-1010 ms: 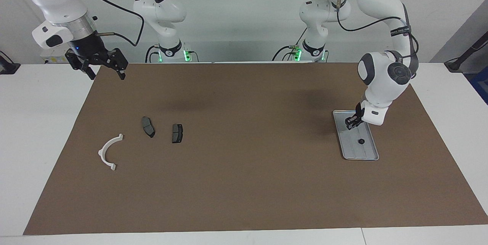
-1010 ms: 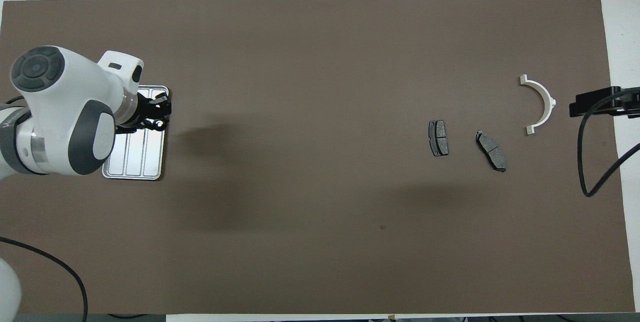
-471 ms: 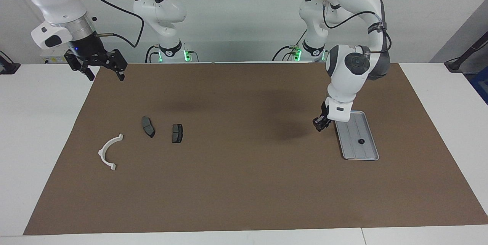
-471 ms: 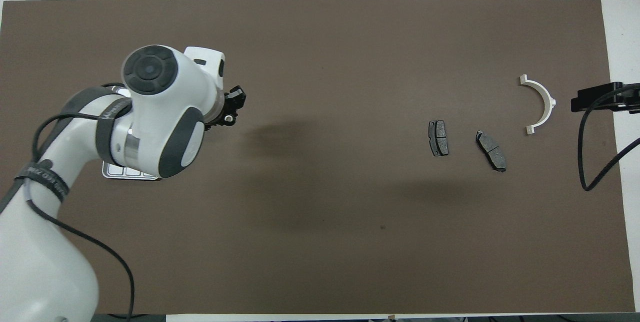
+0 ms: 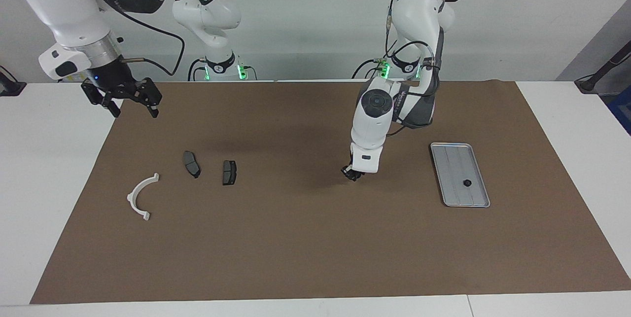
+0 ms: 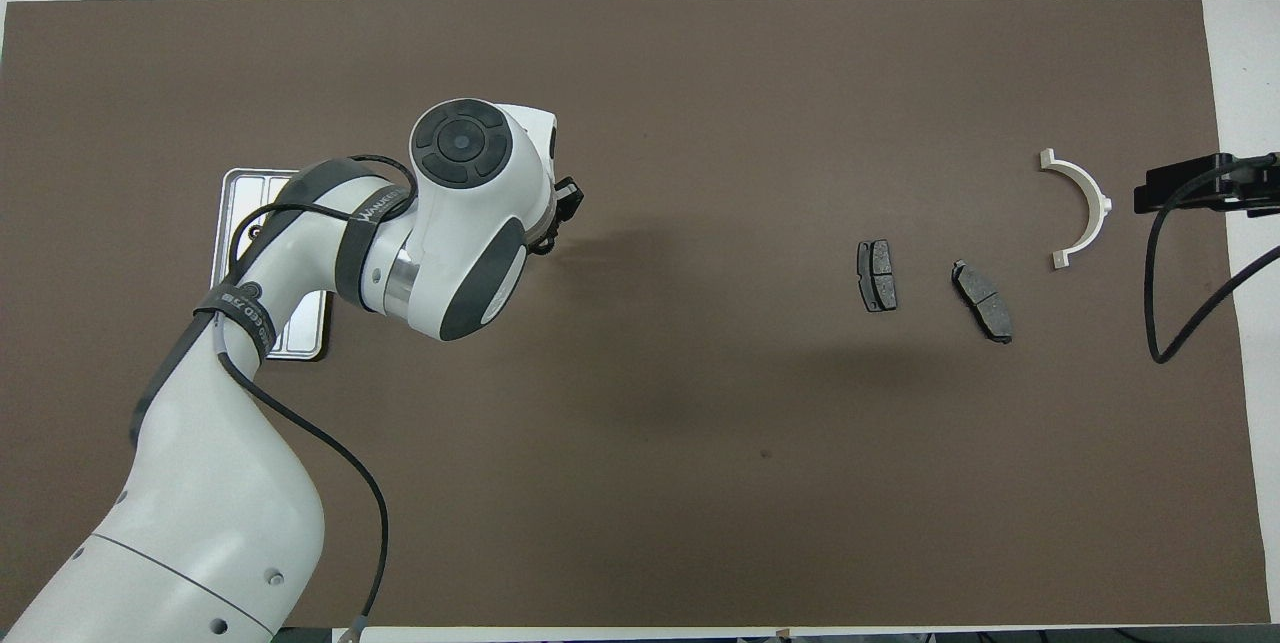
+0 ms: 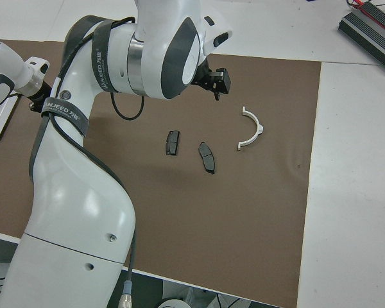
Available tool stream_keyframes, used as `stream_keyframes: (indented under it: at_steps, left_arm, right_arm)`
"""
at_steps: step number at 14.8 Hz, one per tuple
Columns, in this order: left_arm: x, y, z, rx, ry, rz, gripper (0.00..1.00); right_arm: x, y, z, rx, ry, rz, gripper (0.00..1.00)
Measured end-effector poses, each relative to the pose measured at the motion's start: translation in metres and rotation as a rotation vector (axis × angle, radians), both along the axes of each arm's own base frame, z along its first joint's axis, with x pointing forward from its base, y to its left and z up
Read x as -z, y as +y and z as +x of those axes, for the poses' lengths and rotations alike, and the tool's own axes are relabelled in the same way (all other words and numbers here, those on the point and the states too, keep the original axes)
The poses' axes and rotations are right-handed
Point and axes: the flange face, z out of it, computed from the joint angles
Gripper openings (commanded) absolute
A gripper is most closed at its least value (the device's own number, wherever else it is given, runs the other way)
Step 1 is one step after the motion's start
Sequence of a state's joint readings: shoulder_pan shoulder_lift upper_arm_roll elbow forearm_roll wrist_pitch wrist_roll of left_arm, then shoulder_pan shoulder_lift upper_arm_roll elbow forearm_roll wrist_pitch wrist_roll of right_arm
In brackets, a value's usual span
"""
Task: Place bearing gear from tray to pile
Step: 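Carry the gear to mid-table with the left gripper while the right gripper reaches in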
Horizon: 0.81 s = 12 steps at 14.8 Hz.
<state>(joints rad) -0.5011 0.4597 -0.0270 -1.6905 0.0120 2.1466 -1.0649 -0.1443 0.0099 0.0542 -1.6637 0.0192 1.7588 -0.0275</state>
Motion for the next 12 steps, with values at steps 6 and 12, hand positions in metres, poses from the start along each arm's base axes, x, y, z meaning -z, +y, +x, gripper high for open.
stream_keyframes:
  at_steps: [6,12]
  left_arm:
    - [0.019,0.002,-0.008,0.004,-0.001,0.000,0.06]
    - [0.031,0.003,-0.014,0.008,0.005,0.003,0.72]
  right_arm:
    - [0.020,0.000,0.054,-0.016,-0.005,-0.003,1.00]
    - [0.064,0.045,0.140,-0.077,-0.017,0.013,1.00]
